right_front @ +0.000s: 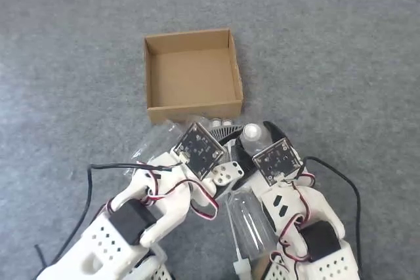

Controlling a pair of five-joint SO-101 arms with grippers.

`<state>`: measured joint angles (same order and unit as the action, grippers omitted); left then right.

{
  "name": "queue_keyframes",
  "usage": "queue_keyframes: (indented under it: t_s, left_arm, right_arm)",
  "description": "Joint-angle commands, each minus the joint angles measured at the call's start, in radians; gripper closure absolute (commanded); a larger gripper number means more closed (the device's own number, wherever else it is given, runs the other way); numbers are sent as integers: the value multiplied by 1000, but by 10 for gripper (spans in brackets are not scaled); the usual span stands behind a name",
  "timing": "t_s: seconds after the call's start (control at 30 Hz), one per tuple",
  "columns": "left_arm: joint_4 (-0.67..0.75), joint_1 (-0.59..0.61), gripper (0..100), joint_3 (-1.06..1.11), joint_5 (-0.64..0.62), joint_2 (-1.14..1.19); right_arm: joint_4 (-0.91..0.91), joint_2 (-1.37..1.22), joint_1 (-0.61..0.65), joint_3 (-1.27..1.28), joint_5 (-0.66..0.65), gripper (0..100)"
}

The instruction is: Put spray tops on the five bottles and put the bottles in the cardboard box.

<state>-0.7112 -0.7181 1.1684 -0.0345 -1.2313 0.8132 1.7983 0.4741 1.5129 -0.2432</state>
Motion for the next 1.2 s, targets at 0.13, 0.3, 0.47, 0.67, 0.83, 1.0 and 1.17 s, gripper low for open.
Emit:
queue_keyframes:
  t_s: [0.13, 0.3, 0.47, 0.67, 0.83, 1.0, 1.17]
  left_arm:
    - [-152, 9, 796, -133, 5, -12]
    - [-236, 150, 796, -208, 3, -12]
    - [-299, 242, 796, -240, 3, -14]
    - [-353, 249, 800, -242, 2, -14]
    - [-365, 354, 801, -237, 2, -14]
    - [-367, 540, 801, -217, 2, -14]
    - [-362, 628, 802, -151, -40, -14]
  right_arm:
    - [-21, 21, -19, -44, -3, 991]
    - [-68, 21, -19, -6, -3, 991]
    - [-73, 21, -19, -5, -3, 991]
    - [-73, 21, -21, -2, -3, 991]
    - [-74, 21, -21, 9, -3, 991]
    - [-73, 21, -22, 18, -3, 991]
    - [-73, 21, -22, 18, -3, 991]
